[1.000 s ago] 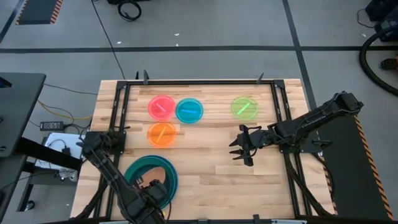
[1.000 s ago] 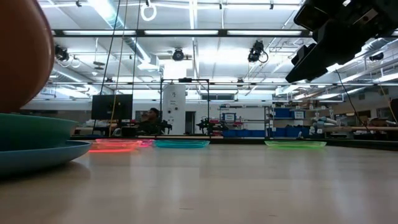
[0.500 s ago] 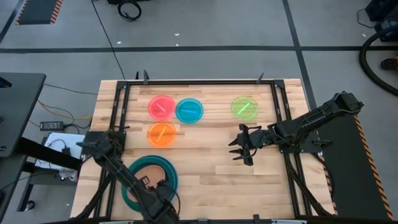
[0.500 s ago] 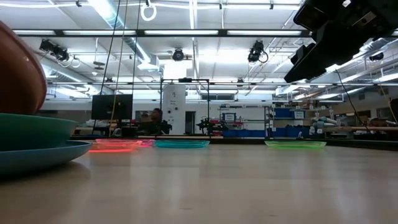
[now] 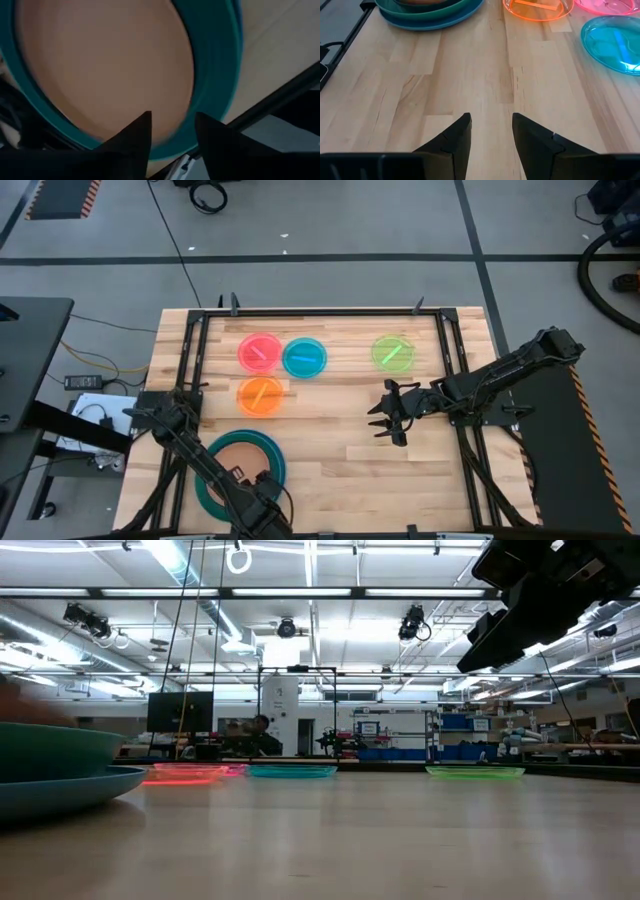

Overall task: Stack plastic plates
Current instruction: Stack the light orange plate on top of the dark green plate, then stack the orange plate on top of the light orange plate

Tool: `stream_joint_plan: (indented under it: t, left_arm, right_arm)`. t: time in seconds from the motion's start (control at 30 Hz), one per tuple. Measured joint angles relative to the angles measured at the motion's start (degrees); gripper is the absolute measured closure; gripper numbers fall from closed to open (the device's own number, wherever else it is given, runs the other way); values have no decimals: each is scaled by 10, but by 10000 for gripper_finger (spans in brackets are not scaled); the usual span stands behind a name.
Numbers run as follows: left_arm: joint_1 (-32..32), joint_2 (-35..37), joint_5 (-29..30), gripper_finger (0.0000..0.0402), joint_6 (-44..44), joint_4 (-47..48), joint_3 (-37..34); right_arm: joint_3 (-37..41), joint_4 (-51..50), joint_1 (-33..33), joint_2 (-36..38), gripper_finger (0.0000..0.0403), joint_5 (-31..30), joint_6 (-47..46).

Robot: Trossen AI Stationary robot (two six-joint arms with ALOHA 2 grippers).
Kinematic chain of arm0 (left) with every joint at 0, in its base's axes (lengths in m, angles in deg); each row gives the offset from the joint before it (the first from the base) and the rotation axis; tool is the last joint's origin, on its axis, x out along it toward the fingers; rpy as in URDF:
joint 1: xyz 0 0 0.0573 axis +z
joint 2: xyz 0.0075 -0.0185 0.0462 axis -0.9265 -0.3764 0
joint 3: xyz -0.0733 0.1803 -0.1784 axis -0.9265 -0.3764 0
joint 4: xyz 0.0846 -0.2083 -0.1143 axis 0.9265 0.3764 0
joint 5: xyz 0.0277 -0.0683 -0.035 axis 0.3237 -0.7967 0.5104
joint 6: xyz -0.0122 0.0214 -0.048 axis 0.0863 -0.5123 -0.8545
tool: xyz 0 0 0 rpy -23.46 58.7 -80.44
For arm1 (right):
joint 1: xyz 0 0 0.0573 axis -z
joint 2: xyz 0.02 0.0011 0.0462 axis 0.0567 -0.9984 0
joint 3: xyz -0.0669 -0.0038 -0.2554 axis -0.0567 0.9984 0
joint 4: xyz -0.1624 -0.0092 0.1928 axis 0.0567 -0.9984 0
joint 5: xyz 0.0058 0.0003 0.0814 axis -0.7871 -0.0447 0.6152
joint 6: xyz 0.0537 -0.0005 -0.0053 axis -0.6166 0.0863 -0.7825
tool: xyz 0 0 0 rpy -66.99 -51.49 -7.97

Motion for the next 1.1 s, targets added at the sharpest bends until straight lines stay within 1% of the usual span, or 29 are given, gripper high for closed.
stream_joint_plan:
  t: [0.1, 0.27, 0.5, 0.6, 0.7, 0.77, 0.93, 1.1]
  left_arm:
    - [0, 0, 0, 234, 0, -2, 0]
    - [0, 0, 6, 233, 16, 3, 0]
    - [1, 0, 61, 233, 34, 9, 0]
    - [2, 0, 112, 233, 57, 10, 0]
    - [5, 0, 194, 233, 62, 14, 0]
    - [12, -1, 223, 235, 70, 24, 0]
    - [49, -4, 232, 248, 121, 24, -18]
    - [86, -4, 232, 257, 193, 14, -67]
  right_arm:
    - [0, 0, 0, 0, 250, 0, 0]
    - [0, 0, 0, 0, 250, 1, 0]
    - [0, 0, 0, 0, 250, 1, 0]
    - [0, 0, 0, 0, 250, 1, 2]
    - [0, 0, 0, 0, 250, 1, 3]
    - [0, 0, 0, 0, 250, 1, 3]
    - [0, 1, -1, 0, 250, 1, 4]
    - [0, 4, -1, 0, 250, 1, 4]
